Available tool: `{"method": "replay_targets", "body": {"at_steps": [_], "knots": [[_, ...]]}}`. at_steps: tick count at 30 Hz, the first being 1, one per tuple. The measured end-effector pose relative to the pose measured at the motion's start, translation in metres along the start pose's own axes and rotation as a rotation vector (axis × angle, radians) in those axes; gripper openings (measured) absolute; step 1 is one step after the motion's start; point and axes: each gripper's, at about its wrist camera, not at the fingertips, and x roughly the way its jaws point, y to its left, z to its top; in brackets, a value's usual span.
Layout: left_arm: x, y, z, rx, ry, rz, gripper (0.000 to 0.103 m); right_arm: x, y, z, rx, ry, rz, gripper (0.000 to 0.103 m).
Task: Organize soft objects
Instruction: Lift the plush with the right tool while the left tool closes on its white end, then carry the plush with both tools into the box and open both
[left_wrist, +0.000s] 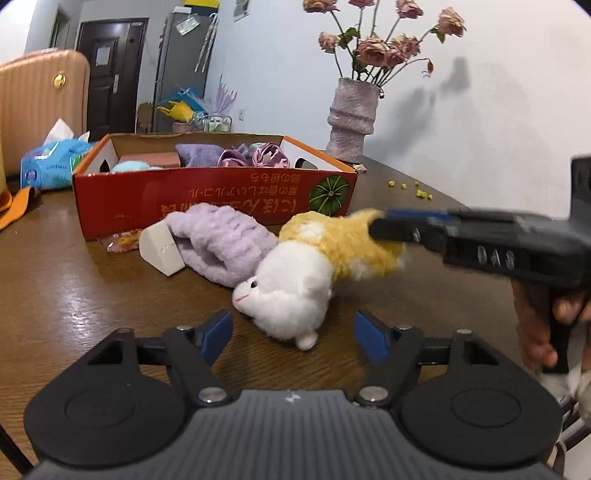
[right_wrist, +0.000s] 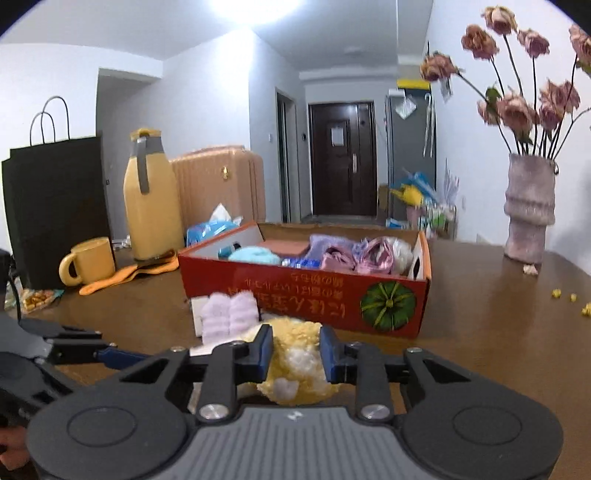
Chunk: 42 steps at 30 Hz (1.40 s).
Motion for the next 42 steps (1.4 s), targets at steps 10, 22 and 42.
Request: {"method": "replay_targets", "body": {"at_steps": [10, 22, 42], "knots": [[0.002, 0.014, 0.007, -0.126, -0.041, -0.033, 0.056, -0.009, -0.015, -0.028, 0.142, 0.039, -0.005, 0.055], [-0.015, 0.012, 0.013, -0.178, -0.055, -0.098, 0.044, -0.029, -0.008, -0.019, 0.184, 0.058, 0.066, 0.036], [0.187, 0.060, 0.182, -0.079, 0.177, -0.044, 0.042, 0.128, -0.094, 0.109, 0.281, 0.241, -0.144, 0.037]]}}
